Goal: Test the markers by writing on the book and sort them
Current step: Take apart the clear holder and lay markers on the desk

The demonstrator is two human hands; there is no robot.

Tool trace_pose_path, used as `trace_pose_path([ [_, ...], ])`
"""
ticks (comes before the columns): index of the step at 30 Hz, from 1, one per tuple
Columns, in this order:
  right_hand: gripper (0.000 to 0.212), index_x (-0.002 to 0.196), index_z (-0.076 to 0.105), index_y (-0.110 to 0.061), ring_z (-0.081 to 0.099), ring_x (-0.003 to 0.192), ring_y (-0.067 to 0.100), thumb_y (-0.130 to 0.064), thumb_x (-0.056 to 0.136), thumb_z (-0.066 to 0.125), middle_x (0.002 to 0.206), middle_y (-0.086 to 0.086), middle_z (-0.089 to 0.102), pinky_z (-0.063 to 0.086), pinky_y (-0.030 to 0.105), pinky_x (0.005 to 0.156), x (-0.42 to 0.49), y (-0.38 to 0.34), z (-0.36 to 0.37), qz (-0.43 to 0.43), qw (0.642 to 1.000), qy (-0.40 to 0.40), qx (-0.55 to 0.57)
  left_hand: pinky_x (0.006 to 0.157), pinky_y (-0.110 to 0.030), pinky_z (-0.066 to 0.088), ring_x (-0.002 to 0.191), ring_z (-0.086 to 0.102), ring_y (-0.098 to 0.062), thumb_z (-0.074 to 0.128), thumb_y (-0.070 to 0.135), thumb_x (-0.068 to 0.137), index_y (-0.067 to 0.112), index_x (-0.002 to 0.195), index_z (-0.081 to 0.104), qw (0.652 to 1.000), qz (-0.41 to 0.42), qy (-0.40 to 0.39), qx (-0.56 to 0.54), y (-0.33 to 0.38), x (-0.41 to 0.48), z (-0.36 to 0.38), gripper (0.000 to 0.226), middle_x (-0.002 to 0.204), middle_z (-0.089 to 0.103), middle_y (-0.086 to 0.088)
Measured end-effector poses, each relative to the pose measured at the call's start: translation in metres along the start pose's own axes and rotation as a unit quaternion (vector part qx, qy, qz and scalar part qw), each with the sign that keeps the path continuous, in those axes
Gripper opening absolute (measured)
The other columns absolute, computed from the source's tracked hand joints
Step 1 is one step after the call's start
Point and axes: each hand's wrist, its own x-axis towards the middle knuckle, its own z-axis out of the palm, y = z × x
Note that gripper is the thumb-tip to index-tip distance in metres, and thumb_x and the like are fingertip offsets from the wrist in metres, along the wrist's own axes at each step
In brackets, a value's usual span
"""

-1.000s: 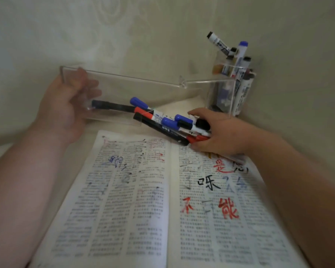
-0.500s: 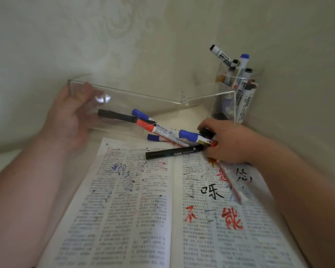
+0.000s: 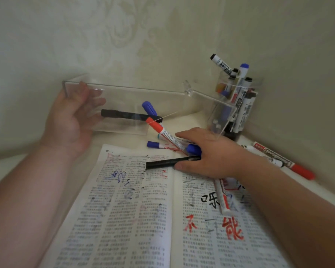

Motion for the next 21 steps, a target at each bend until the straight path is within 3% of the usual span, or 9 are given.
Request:
trace_pose_path([
  [5, 0.046, 0.127, 0.063, -0.038, 0.052, 0.12, 0.015, -0.063, 0.089, 0.059, 0.13, -0.012, 0.055, 0.048, 0.04, 0.1, 0.003, 0.003, -0.005, 0.021, 0.997, 0.007, -0.071, 0.084, -0.039, 0.054, 0.098, 0.064, -0.02, 0.089, 0.065, 0.051, 0.026, 0.091, 0.062, 1.0, 0.005, 0.01, -0.024, 0.002, 0.001, 0.0, 0.062, 0.102, 0.067, 0.001],
  [8, 0.041, 0.128, 0.063, -0.037, 0.051, 0.121, 0.013, -0.055, 0.091, 0.062, 0.129, -0.013, 0.053, 0.046, 0.037, 0.104, 0.0, 0.005, -0.009, 0.044, 0.997, 0.004, -0.066, 0.093, -0.049, 0.053, 0.099, 0.063, -0.023, 0.09, 0.065, 0.05, 0.026, 0.096, 0.062, 0.999, -0.005, 0.02, -0.049, -0.001, 0.0, 0.002, 0.066, 0.102, 0.068, -0.001],
  [12, 0.06, 0.136, 0.053, -0.04, 0.057, 0.109, 0.01, -0.059, 0.082, 0.073, 0.119, -0.017, 0.057, 0.05, 0.033, 0.098, -0.005, 0.004, -0.008, 0.054, 0.998, 0.019, -0.004, 0.104, -0.069, 0.041, 0.099, 0.063, -0.027, 0.089, 0.064, 0.054, 0.027, 0.097, 0.062, 0.998, -0.032, -0.005, -0.052, -0.017, -0.008, 0.019, 0.063, 0.103, 0.068, -0.006],
  [14, 0.074, 0.141, 0.048, -0.039, 0.059, 0.105, 0.007, -0.063, 0.077, 0.077, 0.117, -0.018, 0.06, 0.051, 0.029, 0.096, -0.007, 0.003, -0.008, 0.073, 0.996, 0.03, 0.051, 0.098, -0.059, 0.049, 0.1, 0.066, -0.026, 0.088, 0.07, 0.048, 0.027, 0.104, 0.06, 0.998, -0.051, 0.0, -0.032, -0.021, -0.012, 0.03, 0.076, 0.106, 0.069, -0.006],
  [16, 0.09, 0.149, 0.037, -0.043, 0.055, 0.114, 0.005, -0.068, 0.072, 0.077, 0.132, -0.019, 0.056, 0.048, 0.027, 0.101, -0.007, 0.002, -0.008, 0.08, 0.993, 0.031, 0.085, 0.088, -0.048, 0.048, 0.099, 0.067, -0.023, 0.086, 0.074, 0.045, 0.026, 0.112, 0.058, 0.998, -0.059, 0.001, -0.016, -0.023, -0.015, 0.038, 0.087, 0.105, 0.07, -0.003],
  [18, 0.1, 0.153, 0.027, -0.048, 0.051, 0.127, 0.008, -0.075, 0.069, 0.073, 0.149, -0.017, 0.047, 0.046, 0.033, 0.108, -0.004, 0.003, -0.008, 0.079, 0.99, 0.043, 0.105, 0.086, -0.047, 0.053, 0.098, 0.067, -0.023, 0.084, 0.075, 0.047, 0.025, 0.117, 0.055, 0.998, -0.06, 0.003, -0.021, -0.024, -0.017, 0.041, 0.091, 0.104, 0.069, -0.004],
  [21, 0.109, 0.152, 0.031, -0.047, 0.045, 0.138, 0.01, -0.096, 0.057, 0.056, 0.152, -0.016, 0.046, 0.042, 0.039, 0.114, -0.001, 0.005, -0.006, 0.074, 0.983, 0.074, 0.152, 0.084, -0.044, 0.056, 0.101, 0.068, -0.024, 0.077, 0.081, 0.051, 0.031, 0.122, 0.054, 1.0, -0.024, 0.013, 0.014, -0.022, -0.019, 0.041, 0.089, 0.106, 0.069, -0.004],
])
